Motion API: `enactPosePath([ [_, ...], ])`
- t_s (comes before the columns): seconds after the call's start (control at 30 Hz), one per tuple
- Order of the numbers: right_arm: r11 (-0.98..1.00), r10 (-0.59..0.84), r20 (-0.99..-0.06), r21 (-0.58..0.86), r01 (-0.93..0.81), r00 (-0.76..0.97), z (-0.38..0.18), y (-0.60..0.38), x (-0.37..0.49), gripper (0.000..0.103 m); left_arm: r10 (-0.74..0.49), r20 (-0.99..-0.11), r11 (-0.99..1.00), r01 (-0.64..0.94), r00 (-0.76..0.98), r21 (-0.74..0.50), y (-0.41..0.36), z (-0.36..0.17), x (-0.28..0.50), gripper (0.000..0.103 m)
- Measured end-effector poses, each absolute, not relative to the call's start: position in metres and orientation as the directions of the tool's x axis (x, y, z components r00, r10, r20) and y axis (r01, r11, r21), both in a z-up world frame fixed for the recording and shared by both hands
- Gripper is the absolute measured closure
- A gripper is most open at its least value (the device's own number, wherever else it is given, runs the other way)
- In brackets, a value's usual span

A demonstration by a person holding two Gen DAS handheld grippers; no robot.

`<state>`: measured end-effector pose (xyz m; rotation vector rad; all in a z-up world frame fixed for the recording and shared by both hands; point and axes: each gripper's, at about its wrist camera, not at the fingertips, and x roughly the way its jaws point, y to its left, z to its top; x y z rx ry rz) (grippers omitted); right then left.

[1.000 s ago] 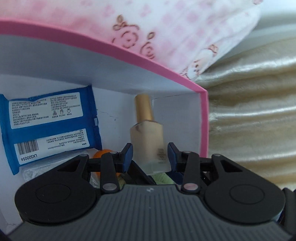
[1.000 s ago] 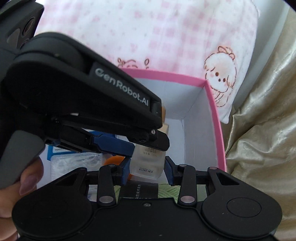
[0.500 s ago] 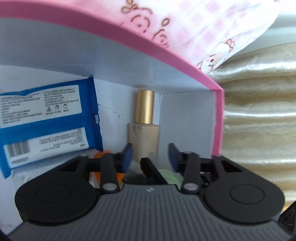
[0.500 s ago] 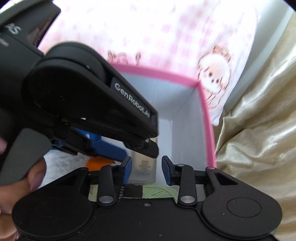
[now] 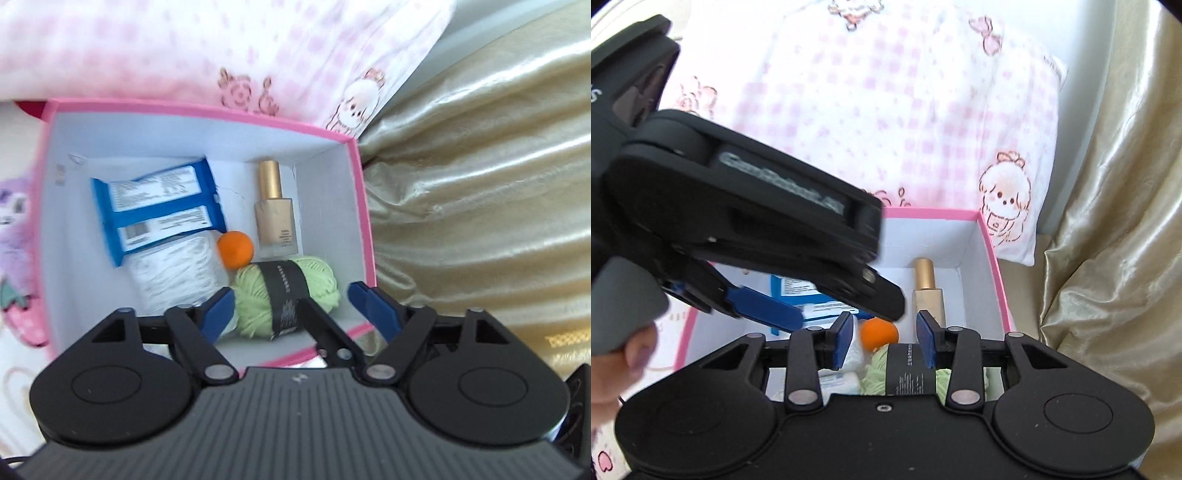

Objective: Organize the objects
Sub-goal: 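Withdraw the left tool and move it toward the purple plush doll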

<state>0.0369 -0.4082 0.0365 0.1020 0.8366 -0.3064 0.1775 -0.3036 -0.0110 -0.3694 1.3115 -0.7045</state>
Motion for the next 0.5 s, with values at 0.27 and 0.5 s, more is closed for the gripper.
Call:
enactPosePath([
  [0.27, 0.964, -0.200, -0.720, -0.022, 0.266, 0.665, 0.067, -0.398, 0.015, 0.040, -0.598, -0.780, 0.788, 0.310, 0.184, -0.531, -0.244, 0.037, 0.139, 0.011],
  [0.5, 0.989, -0.113, -0.714, -0.011, 0.150, 0.691, 0.087, -0.352, 0.002, 0.037, -0.555, -0.794, 0.824, 0.294, 0.249, -0.484, -0.187, 0.057, 0.112, 0.010],
])
